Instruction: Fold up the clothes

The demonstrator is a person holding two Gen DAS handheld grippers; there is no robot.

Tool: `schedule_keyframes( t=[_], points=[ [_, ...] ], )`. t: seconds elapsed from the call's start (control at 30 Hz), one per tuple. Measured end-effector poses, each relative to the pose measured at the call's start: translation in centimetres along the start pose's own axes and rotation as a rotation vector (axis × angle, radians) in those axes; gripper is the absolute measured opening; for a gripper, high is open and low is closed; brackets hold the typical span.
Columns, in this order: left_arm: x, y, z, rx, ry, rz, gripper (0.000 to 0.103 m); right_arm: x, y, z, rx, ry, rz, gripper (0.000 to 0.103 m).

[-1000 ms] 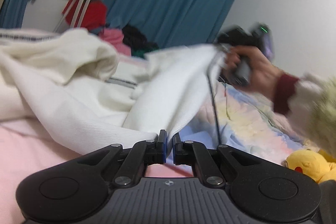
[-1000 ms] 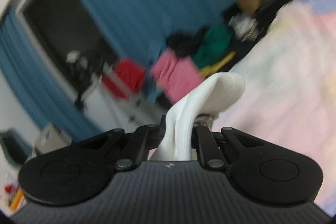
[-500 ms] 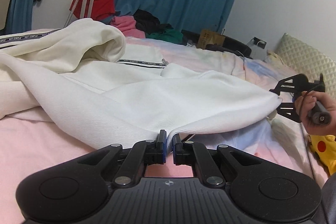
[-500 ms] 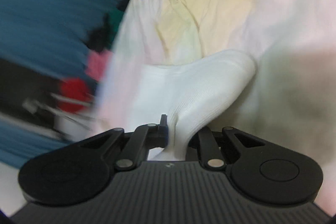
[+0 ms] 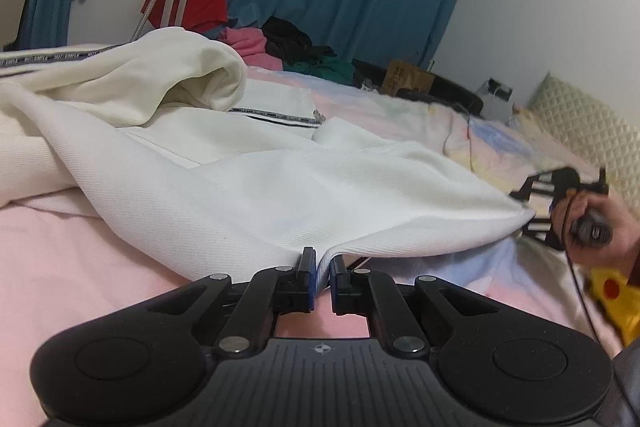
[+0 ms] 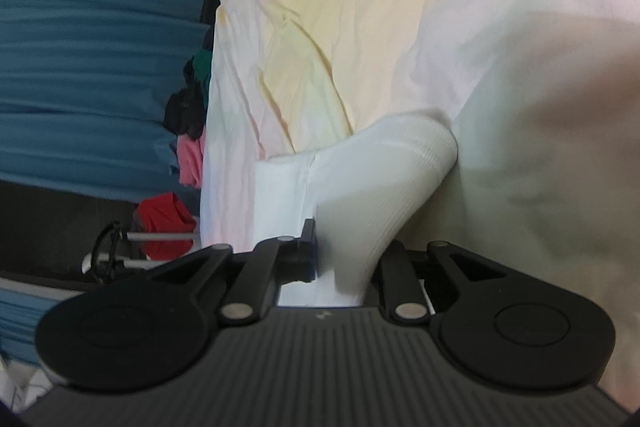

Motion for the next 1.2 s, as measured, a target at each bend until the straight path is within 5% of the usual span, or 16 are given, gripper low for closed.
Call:
schedule_keyframes(
  t=[0.23,0.53,0.6,0.67,0.93,1.03,1.1,1.13,1.2],
  points=[
    [0.0,0.2,-0.5,-0.004,0.016,-0.009,0.007,-1.5,0.5,-0.2,0.005,-0.017,0.161,0.012],
    [1.3,1.2,0.6,0.016,-0.061,0.014,0.016,-3.3,3.0,2.7,0.176,0.035,0.201,0.006],
    [2.0,1.2,0.9,0.012,-0.097,0.013,0.026,-3.1,3.7,3.7,0.235,0.021,0.198,0.006],
    [2.2,1.2,1.3,0.009,-0.125,0.033,0.054,-2.6,4.5,4.8,0.296,-0.025,0.2,0.006],
    [-0.7,2.2,1.6,-0.006,-0.114,0.225,0.068,1.7,5.3,4.7,0.297,-0.259,0.138,0.008],
    [-4.5,2.6,1.6,0.001,-0.063,0.416,0.075,1.6,5.3,5.0,0.289,-0.267,0.121,0.017],
    [-7.5,2.6,2.0,0.015,-0.04,0.569,0.076,0.9,5.2,5.4,0.304,-0.301,0.148,0.041],
    [-9.0,2.5,2.2,0.024,-0.027,0.641,0.078,0.3,5.1,5.6,0.321,-0.317,0.173,0.061],
    [-11.8,2.3,2.8,0.051,0.012,0.763,0.078,-1.4,4.9,6.3,0.374,-0.333,0.242,0.072]
  ],
)
Point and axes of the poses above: each gripper's, at about its wrist camera, not at the fingertips, and z roughly against the way its jaws point, x to its right, y to its top, the point moved 8 cm from there along -z, roughly the way its jaws point, and after that the axes turned 4 degrees about z, right-handed, at the moved point
